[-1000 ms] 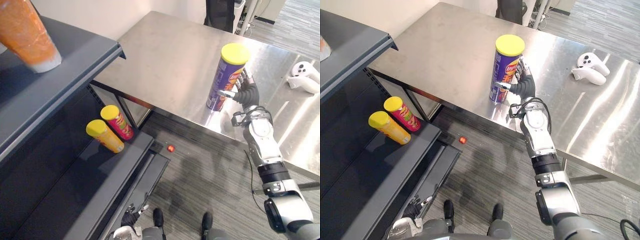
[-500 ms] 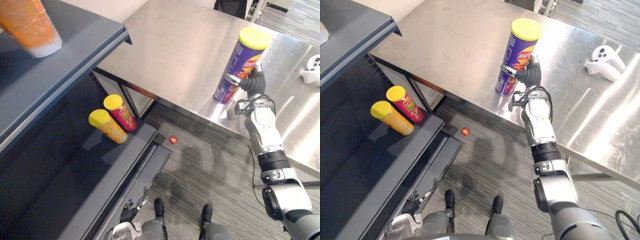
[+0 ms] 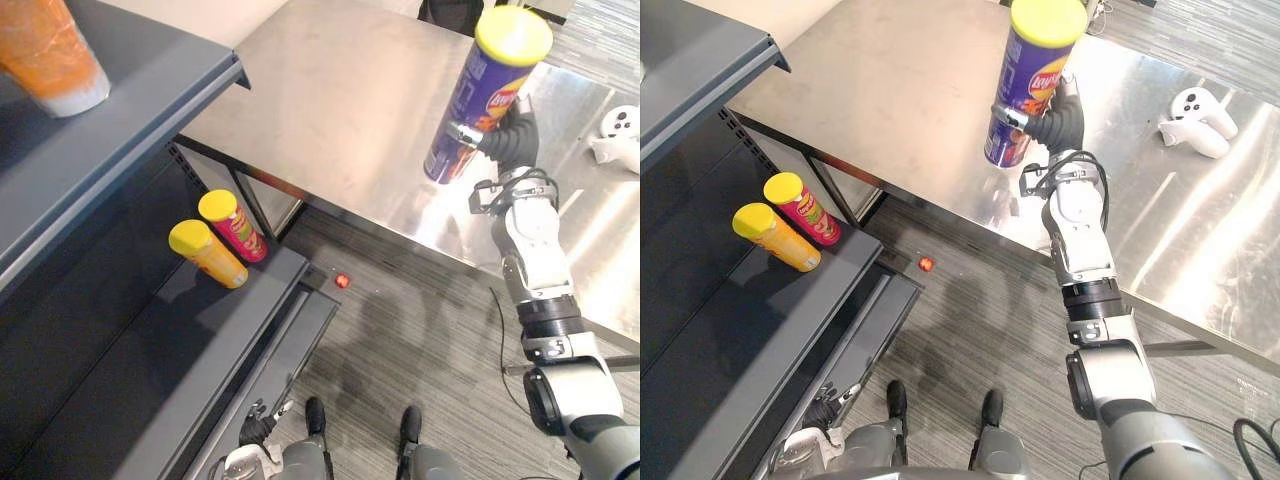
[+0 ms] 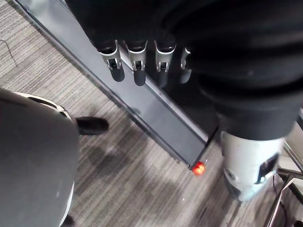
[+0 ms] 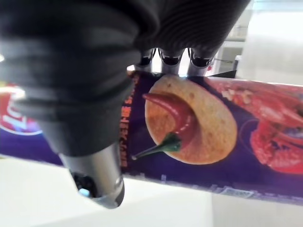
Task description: Put the gum and the chips on the shelf.
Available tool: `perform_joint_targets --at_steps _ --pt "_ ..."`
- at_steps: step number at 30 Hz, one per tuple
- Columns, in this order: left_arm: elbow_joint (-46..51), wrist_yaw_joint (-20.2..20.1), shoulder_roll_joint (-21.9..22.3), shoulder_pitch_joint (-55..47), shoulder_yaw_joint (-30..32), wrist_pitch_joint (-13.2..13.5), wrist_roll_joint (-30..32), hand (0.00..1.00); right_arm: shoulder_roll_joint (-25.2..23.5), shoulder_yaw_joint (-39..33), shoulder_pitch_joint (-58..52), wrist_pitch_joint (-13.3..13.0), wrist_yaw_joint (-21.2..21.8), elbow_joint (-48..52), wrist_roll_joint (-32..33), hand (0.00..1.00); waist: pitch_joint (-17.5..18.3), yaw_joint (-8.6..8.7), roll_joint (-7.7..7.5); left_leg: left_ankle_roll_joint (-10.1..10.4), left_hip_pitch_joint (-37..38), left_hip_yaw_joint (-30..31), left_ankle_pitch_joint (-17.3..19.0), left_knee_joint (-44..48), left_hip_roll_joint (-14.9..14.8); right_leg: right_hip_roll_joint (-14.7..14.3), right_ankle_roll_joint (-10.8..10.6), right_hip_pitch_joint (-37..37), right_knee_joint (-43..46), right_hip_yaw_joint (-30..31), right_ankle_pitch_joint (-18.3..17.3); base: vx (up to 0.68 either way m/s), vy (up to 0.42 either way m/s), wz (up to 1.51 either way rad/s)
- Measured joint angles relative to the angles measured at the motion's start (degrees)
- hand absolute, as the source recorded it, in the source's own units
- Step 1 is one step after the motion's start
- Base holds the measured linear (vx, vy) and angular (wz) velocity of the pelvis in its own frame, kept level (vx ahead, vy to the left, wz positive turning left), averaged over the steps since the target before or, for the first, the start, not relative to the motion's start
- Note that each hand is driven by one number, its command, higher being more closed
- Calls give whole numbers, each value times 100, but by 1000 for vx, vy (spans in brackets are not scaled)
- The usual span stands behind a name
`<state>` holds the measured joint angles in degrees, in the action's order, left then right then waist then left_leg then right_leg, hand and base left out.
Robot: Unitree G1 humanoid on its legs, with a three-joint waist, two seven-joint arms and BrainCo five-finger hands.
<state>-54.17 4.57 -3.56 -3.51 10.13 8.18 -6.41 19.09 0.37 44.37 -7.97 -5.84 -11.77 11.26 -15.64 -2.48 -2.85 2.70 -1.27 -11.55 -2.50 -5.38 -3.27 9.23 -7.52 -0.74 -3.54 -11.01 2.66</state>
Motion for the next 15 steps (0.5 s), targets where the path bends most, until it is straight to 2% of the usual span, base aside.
perform_joint_targets --at_steps 3,4,7,15 --pt "-9 0 11 -12 55 -7 50 0 16 -27 -270 -111 25 756 5 100 19 27 1 2 46 -19 2 0 -12 -6 -1 27 0 41 0 -16 -16 -6" --pt "-28 -1 11 -14 69 -7 51 0 16 -64 -481 -208 68 1053 7 100 55 54 1 2 47 -20 2 0 -14 -7 -1 27 1 42 0 0 0 0" --pt "-63 -8 15 -68 105 -15 64 0 13 -162 -1095 -284 181 1589 20 100 216 75 -1 3 77 -36 3 -1 -17 -9 -1 49 0 56 0 -13 -11 -2" --pt "-221 -59 14 -144 147 -17 279 0 6 -518 -2386 -356 490 2123 261 100 553 129 -2 25 183 -110 0 -34 -30 -20 -4 91 1 139 -5 -44 -15 -7"
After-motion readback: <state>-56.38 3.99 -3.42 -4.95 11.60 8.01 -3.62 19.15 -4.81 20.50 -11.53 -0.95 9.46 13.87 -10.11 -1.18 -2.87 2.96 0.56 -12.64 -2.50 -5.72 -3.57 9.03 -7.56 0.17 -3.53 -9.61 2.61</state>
